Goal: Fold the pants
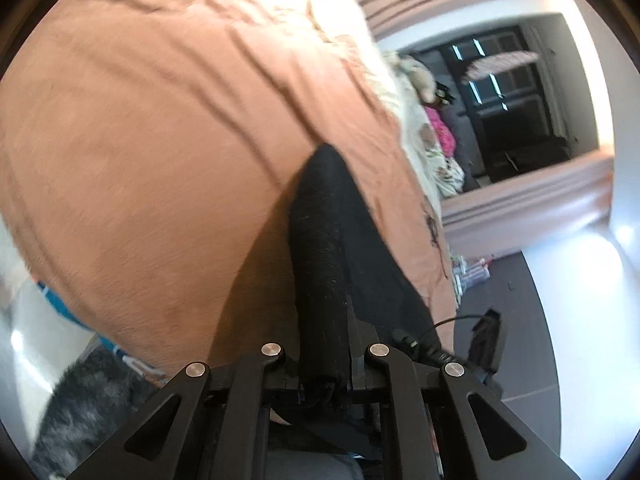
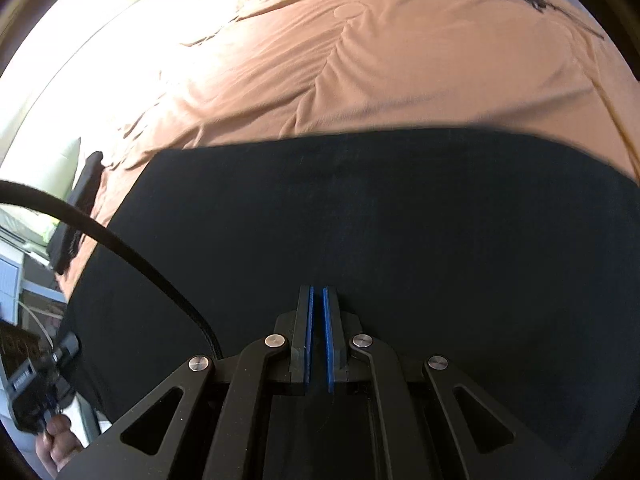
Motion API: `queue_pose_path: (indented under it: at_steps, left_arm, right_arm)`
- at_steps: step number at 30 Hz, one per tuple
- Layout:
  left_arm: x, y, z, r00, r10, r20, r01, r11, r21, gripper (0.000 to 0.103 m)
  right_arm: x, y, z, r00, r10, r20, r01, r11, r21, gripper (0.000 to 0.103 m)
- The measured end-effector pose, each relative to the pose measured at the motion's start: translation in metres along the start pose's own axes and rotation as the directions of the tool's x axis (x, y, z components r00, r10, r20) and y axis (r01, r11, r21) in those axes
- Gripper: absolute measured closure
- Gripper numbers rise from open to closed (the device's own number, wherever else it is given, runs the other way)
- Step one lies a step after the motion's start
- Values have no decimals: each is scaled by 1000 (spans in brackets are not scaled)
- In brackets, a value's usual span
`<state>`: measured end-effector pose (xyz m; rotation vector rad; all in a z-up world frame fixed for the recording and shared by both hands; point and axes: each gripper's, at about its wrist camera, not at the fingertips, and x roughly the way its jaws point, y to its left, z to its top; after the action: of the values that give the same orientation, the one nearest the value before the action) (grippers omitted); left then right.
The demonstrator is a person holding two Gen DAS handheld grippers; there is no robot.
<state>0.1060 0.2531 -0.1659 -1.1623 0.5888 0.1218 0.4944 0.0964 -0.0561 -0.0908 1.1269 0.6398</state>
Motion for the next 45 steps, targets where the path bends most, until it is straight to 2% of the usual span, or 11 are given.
queue_pose_path:
  at_steps: [5,8,16,24,30,33,39,45]
  left_arm:
    - [-4,-34,3,1000,-28,2,27,997,70,90]
    - [-4,-57,2,999,-42,1,41,992,120,90]
    - [3,-118,-11,997,-71,-15,72,966,247,90]
    - [16,-154,-18,995,-90,-50,101,942,319,90]
    - [31,-184,-25,990,-103,-93,130,920,371,90]
    - [42,-198,-28,986,-112,-126,154,905,397,90]
    - [68,-230,-51,970,-108,-216,199,863,463,90]
    - [95,-253,-78,948,-110,-298,252,833,493,90]
  right_arm:
    - [-13,4,-34,997,69,-25,-68,998,5,101]
    - [-22,8,-53,998,66,-21,-66,998,4,101]
    - [-43,0,-101,991,128,-37,-128,992,6,101]
    - [-105,-37,-127,987,120,111,-129,989,74,101]
    - [-150,-76,-149,970,98,223,-133,980,148,101]
    - [-176,-87,-171,954,84,289,-139,974,177,101]
    - [-210,-111,-203,925,46,377,-149,958,246,101]
    - [-229,-130,-232,915,-3,403,-141,934,327,101]
